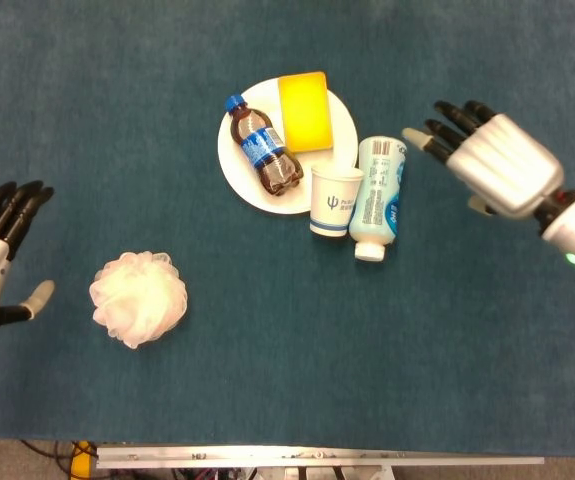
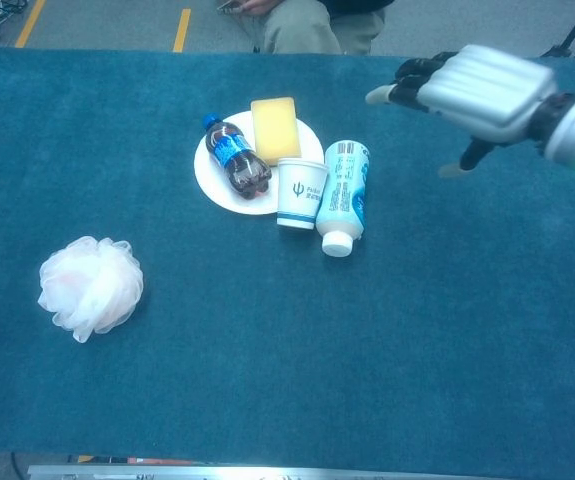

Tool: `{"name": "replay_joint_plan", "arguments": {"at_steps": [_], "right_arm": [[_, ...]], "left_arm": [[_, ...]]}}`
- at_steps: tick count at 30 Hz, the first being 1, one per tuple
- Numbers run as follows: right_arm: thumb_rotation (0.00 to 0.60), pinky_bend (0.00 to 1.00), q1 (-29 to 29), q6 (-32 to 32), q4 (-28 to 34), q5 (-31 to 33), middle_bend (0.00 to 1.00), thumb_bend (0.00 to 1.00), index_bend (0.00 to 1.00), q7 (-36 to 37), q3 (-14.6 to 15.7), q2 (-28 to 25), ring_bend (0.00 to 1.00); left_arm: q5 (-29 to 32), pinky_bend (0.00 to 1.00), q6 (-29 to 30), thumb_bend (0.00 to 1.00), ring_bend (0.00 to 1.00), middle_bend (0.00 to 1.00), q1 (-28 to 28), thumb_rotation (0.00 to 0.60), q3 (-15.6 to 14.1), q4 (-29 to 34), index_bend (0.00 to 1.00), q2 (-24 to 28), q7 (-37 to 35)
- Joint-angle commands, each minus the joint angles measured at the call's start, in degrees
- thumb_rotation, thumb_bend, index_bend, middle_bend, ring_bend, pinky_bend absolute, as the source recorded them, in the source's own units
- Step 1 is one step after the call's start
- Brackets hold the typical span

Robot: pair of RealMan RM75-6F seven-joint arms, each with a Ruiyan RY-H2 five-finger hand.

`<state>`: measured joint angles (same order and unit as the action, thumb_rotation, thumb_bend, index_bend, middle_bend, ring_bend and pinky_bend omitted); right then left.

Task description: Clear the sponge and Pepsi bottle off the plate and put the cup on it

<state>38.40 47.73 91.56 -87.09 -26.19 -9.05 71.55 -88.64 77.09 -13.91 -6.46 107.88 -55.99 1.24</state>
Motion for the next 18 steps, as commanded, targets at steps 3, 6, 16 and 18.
{"name": "replay_joint_plan", "arguments": {"at_steps": [3,6,16,18], "right_arm": [[0.600,0.22,4.0,-4.0,-4.2,4.7,0.20,0.00,0.06,-5.7,-0.4,5.4,0.09],[0.600,0.21,5.6,-4.8,-6.4,5.9,0.20,0.00,0.06,-7.5,-0.4,8.1,0.08],[0.600,0.21,9.9,-6.3,-14.7,9.4,0.20,0.00,0.06,-10.5,0.0,16.5,0.08],[0.600,0.21,10.6,-6.6,-16.2,10.1,0.20,0.00,0.06,-10.8,0.2,17.9,0.08]], "left_arm": [[0.2,0.18,0.1,0.30,0.00,0.06,1.0,0.600,-0.2,-0.2,0.00,0.5,-0.9],[0.3,0.18,0.3,0.30,0.00,0.06,1.6,0.600,-0.2,-0.4,0.00,0.6,-1.5],[0.5,0.18,0.8,0.30,0.00,0.06,3.3,0.600,0.1,-1.1,0.00,1.0,-2.9],[0.6,0.18,0.8,0.30,0.00,0.06,3.5,0.600,0.1,-1.3,0.00,1.0,-3.2]]}}
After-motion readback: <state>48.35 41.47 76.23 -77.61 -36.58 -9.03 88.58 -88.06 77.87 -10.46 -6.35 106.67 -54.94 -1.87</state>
